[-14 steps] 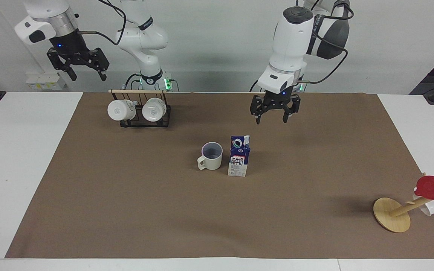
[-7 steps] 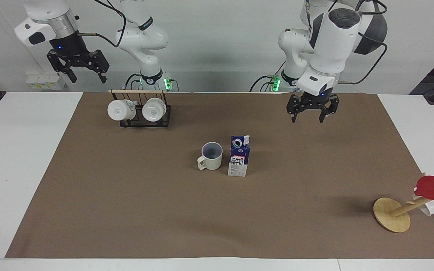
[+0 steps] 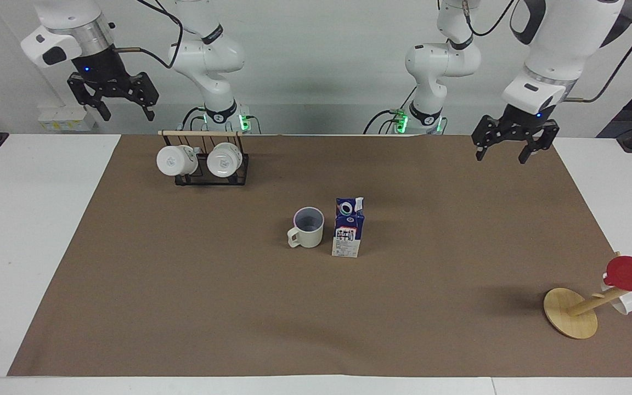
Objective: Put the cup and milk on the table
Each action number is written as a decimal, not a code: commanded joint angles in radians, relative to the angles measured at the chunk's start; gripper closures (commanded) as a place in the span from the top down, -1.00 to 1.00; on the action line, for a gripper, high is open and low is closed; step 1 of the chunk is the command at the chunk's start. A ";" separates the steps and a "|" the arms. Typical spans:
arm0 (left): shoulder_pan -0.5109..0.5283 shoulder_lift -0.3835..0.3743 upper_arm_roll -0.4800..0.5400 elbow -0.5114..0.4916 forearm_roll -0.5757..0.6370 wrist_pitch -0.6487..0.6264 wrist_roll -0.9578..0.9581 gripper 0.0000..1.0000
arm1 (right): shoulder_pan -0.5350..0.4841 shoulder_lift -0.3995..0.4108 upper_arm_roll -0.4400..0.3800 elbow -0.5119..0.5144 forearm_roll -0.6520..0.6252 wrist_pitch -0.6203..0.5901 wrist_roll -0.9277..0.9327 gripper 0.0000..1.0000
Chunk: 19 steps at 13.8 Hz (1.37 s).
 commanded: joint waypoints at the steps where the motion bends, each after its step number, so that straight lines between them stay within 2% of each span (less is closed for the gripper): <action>1: 0.042 0.054 -0.007 0.122 -0.010 -0.121 0.047 1.00 | -0.016 -0.004 0.001 0.004 0.004 0.001 -0.019 1.00; 3: 0.059 0.097 -0.007 0.228 -0.011 -0.196 0.050 1.00 | -0.010 -0.004 0.004 0.004 0.007 0.003 -0.019 1.00; 5: 0.070 0.087 -0.005 0.236 -0.016 -0.207 0.050 1.00 | -0.006 -0.004 0.004 0.004 0.007 0.003 -0.019 1.00; 7: 0.077 0.055 -0.002 0.186 -0.016 -0.204 0.053 1.00 | -0.006 -0.004 0.004 0.004 0.007 0.003 -0.019 1.00; 12: 0.077 0.051 -0.001 0.178 -0.016 -0.210 0.037 1.00 | -0.006 -0.002 0.004 0.004 0.007 0.003 -0.019 1.00; 19: 0.079 -0.008 -0.001 0.086 -0.017 -0.201 0.036 1.00 | -0.006 -0.004 0.004 0.004 0.007 0.001 -0.019 1.00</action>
